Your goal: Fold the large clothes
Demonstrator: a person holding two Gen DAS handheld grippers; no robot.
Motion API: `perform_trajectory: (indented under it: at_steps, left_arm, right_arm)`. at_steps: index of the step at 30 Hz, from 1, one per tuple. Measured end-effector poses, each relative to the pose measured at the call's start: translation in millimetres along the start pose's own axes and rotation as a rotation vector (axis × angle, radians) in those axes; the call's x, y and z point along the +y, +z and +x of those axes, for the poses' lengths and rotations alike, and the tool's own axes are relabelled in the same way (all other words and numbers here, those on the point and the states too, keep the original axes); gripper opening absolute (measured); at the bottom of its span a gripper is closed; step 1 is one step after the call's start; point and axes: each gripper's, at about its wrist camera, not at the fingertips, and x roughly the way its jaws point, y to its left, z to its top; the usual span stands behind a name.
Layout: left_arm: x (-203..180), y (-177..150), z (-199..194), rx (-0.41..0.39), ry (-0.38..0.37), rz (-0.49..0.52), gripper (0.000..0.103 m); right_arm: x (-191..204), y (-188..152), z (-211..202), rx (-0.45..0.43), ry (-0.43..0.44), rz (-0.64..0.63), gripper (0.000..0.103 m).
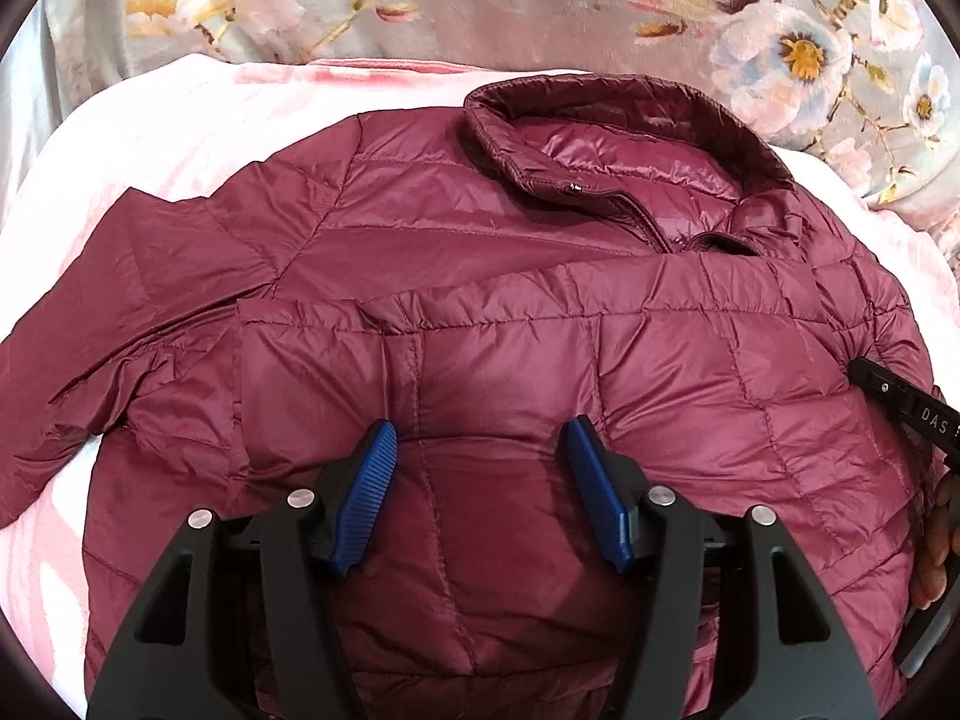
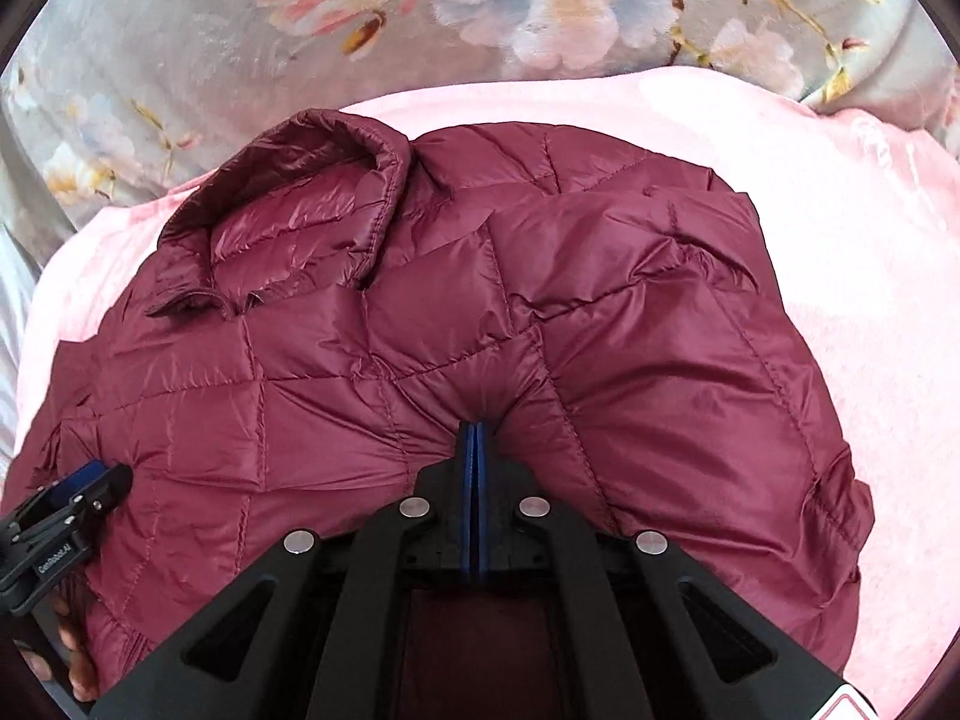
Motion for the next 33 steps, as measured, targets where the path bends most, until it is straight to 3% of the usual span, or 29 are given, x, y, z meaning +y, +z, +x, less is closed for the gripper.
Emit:
perform_trajectory:
  at_steps: [5,9,11,13,16,17,19,21,23,25,26,29,33]
  left_arm:
    - [-1,0,0,-0.005,0.008,0.005,0.059]
    - [1,0,-2,-0.003,0.0,0.001,0.061]
    - [10,0,-10,0.01,0.003,-0.017,0.061]
    - [30,-6,-29,0.009,-0.009,-0.057,0.066]
    - [54,-17,-45,0.037,0.029,-0.069,0.072]
    - [62,-22,-47,0.055,0.044,-0.07,0.072]
    - [76,-31,-50,0.076,0.044,-0.083,0.072]
    - [92,-38,-62,0.073,0.033,-0.112,0.072]
    - [120,-46,-86,0.05,0.005,-0.171,0.073]
    - [155,-53,-106,0.03,-0.01,-0.252,0.088]
    - [179,-57,-116,0.016,-0.008,-0.309,0.09]
    - [249,-71,-134,-0.002,0.053,-0.45,0.09]
    - [344,-97,-144,-0.004,0.142,-0.684,0.09]
  right_arm:
    - [6,-1,-1,-0.005,-0.031,-0.023,0.0]
    - [29,-3,-10,-0.013,-0.191,-0.093,0.0]
    - [45,-10,-27,-0.025,-0.148,-0.088,0.014]
    - [75,-25,-45,-0.033,-0.072,-0.145,0.014]
    - [108,-50,-34,0.026,-0.067,-0.237,0.014]
    - [113,-58,-24,0.051,-0.086,-0.258,0.013]
    - [124,-65,-19,0.018,-0.16,-0.32,0.013]
    - [129,-63,-26,0.028,-0.194,-0.31,0.013]
    - [133,-67,-42,0.029,-0.137,-0.279,0.013]
    - [144,-78,-63,0.011,-0.089,-0.278,0.013]
    - [147,-85,-71,0.005,-0.072,-0.282,0.013]
    - [158,-115,-86,0.025,0.002,-0.29,0.015]
    - [165,-143,-89,0.042,0.011,-0.289,0.022]
